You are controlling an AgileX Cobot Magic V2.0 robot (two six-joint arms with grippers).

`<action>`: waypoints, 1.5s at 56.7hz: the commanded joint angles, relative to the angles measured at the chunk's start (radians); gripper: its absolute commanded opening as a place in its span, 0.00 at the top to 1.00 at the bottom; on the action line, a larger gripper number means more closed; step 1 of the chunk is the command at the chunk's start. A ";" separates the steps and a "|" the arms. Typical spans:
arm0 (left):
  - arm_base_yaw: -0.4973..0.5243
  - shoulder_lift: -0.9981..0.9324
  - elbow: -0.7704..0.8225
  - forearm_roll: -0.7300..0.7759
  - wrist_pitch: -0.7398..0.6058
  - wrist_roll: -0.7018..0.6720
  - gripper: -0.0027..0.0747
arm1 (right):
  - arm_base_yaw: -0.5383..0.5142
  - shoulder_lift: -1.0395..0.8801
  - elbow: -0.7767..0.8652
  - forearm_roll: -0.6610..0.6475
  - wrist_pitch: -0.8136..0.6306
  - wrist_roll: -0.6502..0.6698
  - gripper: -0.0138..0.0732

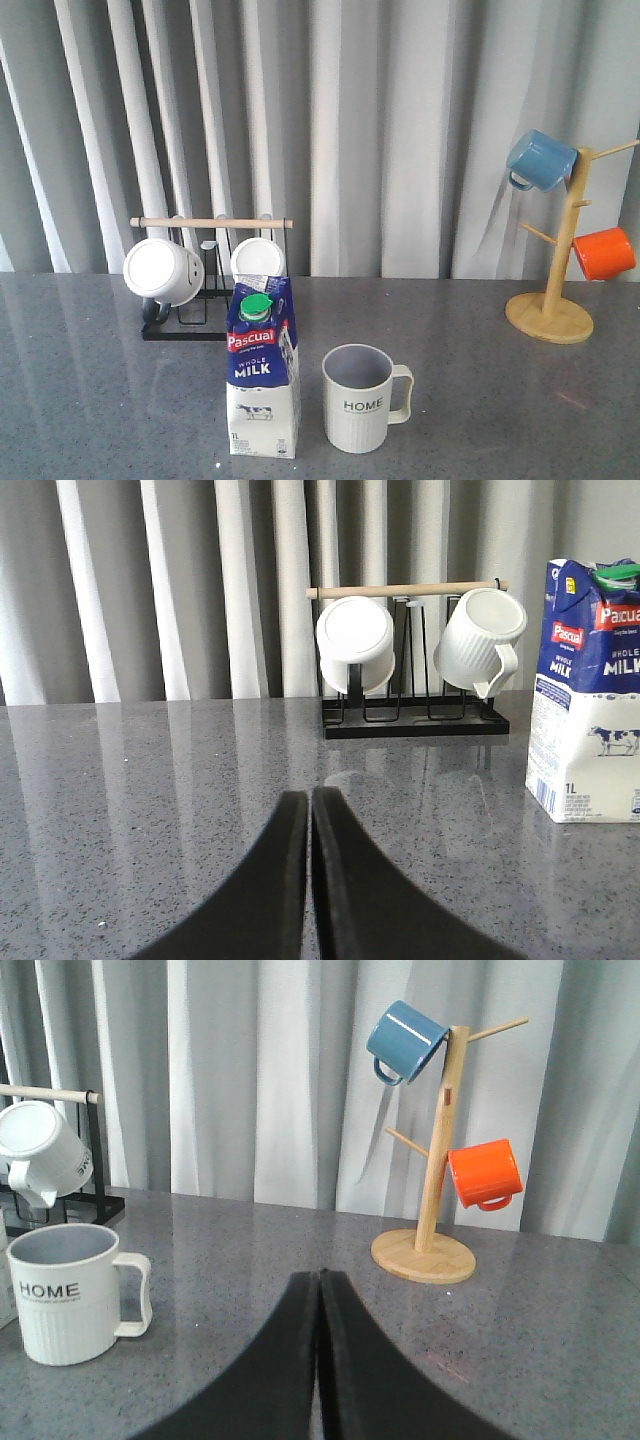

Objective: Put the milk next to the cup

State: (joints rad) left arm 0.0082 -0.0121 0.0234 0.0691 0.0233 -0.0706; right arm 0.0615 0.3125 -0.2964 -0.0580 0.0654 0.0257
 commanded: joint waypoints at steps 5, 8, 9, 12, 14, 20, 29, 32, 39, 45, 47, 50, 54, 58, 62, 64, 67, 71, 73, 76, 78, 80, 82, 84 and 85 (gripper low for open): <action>-0.001 -0.012 -0.022 -0.006 -0.069 -0.002 0.97 | -0.006 -0.190 0.137 0.026 -0.043 -0.013 0.85; -0.001 -0.012 -0.022 -0.006 -0.069 -0.002 0.97 | -0.006 -0.248 0.191 0.045 -0.045 -0.013 0.85; -0.001 -0.012 -0.022 -0.006 -0.069 -0.002 0.97 | -0.006 -0.268 0.204 0.058 -0.045 -0.013 0.85; -0.001 -0.012 -0.022 -0.006 -0.069 -0.002 0.97 | -0.006 -0.313 0.258 0.068 -0.045 -0.013 0.85; -0.001 -0.012 -0.022 -0.006 -0.069 -0.002 0.97 | -0.006 -0.343 0.292 0.082 -0.048 -0.013 0.85; -0.001 -0.012 -0.022 -0.006 -0.067 -0.002 0.97 | -0.005 -0.339 0.332 0.101 -0.037 -0.015 0.85; -0.001 -0.011 -0.022 -0.006 -0.065 -0.002 0.97 | -0.005 -0.339 0.334 0.100 -0.113 -0.026 0.85; -0.001 -0.011 -0.022 -0.006 -0.065 -0.002 0.97 | -0.005 -0.339 0.334 0.100 -0.123 -0.026 0.85; -0.001 -0.011 -0.022 -0.006 -0.065 -0.002 0.97 | -0.005 -0.339 0.334 0.100 -0.123 -0.026 0.85; -0.001 -0.011 -0.022 -0.006 -0.065 -0.002 0.97 | -0.005 -0.339 0.334 0.100 -0.123 -0.026 0.85; -0.001 -0.011 -0.022 -0.006 -0.065 -0.002 0.97 | -0.005 -0.339 0.334 0.100 -0.123 -0.026 0.85; -0.001 -0.011 -0.022 -0.006 -0.065 -0.002 0.97 | -0.005 -0.339 0.334 0.100 -0.123 -0.026 0.85; -0.001 -0.011 -0.022 -0.006 -0.065 -0.002 0.97 | -0.005 -0.339 0.334 0.100 -0.123 -0.026 0.85; -0.001 -0.011 -0.022 -0.006 -0.065 -0.002 0.97 | -0.005 -0.339 0.334 0.100 -0.123 -0.026 0.85; -0.001 -0.011 -0.022 -0.006 -0.065 -0.002 0.97 | -0.005 -0.339 0.334 0.100 -0.123 -0.026 0.85; -0.001 -0.011 -0.022 -0.006 -0.065 -0.002 0.97 | -0.005 -0.339 0.334 0.100 -0.123 -0.026 0.85; -0.001 -0.011 -0.022 -0.006 -0.065 -0.002 0.97 | -0.005 -0.339 0.334 0.100 -0.123 -0.026 0.85; -0.001 -0.011 -0.022 -0.006 -0.065 -0.002 0.97 | -0.005 -0.339 0.334 0.100 -0.123 -0.026 0.85; -0.001 -0.011 -0.022 -0.006 -0.065 -0.002 0.97 | -0.005 -0.339 0.334 0.100 -0.123 -0.026 0.85; -0.001 -0.011 -0.022 -0.006 -0.065 -0.002 0.97 | -0.005 -0.339 0.334 0.100 -0.123 -0.026 0.85; -0.001 -0.011 -0.022 -0.006 -0.065 -0.002 0.97 | -0.005 -0.339 0.334 0.100 -0.123 -0.026 0.85; -0.001 -0.011 -0.022 -0.006 -0.065 -0.002 0.97 | -0.005 -0.339 0.334 0.100 -0.123 -0.026 0.85; -0.001 -0.011 -0.022 -0.006 -0.065 -0.002 0.97 | -0.005 -0.339 0.334 0.100 -0.123 -0.026 0.85; -0.001 -0.011 -0.022 -0.006 -0.065 -0.002 0.97 | -0.005 -0.339 0.334 0.100 -0.123 -0.026 0.85; -0.001 -0.011 -0.022 -0.006 -0.065 -0.002 0.97 | -0.005 -0.339 0.334 0.100 -0.123 -0.026 0.85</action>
State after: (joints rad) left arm 0.0082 -0.0121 0.0234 0.0691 0.0257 -0.0706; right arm 0.0615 -0.0087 0.0295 0.0424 0.0242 0.0069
